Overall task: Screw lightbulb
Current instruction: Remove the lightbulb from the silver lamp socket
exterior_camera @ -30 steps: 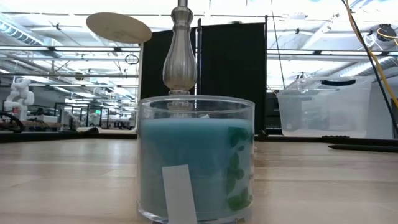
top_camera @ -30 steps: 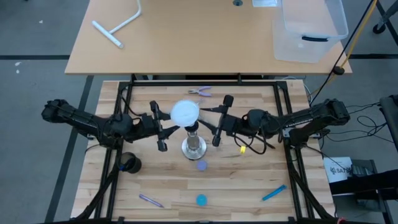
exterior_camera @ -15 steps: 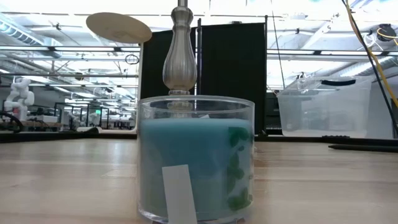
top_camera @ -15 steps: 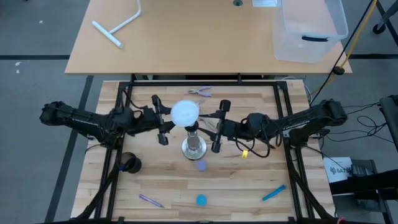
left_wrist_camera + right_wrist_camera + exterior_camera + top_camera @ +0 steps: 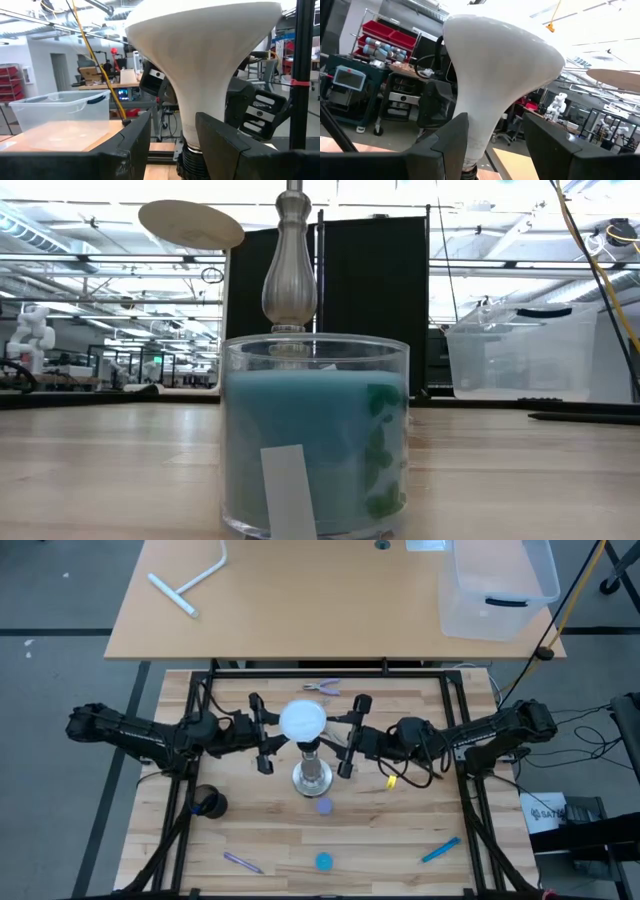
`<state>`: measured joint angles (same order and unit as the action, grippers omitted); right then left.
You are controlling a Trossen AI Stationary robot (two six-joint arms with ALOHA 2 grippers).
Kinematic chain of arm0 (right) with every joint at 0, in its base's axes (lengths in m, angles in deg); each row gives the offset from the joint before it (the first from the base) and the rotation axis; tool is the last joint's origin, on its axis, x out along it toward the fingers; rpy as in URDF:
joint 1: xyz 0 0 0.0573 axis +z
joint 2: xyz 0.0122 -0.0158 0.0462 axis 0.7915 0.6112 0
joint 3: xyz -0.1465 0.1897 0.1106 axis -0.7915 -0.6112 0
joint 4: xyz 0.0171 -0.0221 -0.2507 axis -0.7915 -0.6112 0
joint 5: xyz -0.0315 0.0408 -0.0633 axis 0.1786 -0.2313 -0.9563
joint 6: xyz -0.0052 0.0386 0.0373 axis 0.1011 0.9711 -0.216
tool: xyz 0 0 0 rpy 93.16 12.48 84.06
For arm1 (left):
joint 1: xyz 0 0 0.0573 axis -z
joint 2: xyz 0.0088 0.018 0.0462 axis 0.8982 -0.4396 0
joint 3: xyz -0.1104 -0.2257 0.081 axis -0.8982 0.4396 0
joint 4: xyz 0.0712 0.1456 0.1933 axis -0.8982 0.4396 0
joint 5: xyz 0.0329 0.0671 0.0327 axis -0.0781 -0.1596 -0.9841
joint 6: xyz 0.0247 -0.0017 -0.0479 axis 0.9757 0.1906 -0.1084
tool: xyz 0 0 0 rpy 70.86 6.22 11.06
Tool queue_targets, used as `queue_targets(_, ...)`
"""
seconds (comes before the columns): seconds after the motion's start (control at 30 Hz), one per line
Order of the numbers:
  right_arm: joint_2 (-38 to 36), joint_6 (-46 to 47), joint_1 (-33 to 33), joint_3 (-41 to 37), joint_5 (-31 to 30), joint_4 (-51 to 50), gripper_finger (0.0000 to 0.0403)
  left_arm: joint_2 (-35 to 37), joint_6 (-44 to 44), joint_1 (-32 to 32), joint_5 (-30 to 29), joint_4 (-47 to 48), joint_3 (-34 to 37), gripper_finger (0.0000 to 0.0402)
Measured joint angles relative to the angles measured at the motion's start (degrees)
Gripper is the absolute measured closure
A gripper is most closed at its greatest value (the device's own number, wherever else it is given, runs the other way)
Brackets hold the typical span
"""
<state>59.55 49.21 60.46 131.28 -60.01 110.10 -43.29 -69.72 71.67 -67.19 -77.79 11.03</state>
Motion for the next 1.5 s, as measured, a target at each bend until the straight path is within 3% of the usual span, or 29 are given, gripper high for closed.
queue_targets(1.07, 0.0, 0.0, -3.6, 0.0, 0.0, -2.5, 0.0218, -0.1, 1.0, 3.3, 3.4, -0.2, 0.0, 0.0239)
queue_targets(1.5, -0.2, -1.7, -1.8, 0.0, -1.0, -3.1, 0.0218, 1.1, 4.8, 5.9, -11.9, 2.3, 0.0, 0.0239)
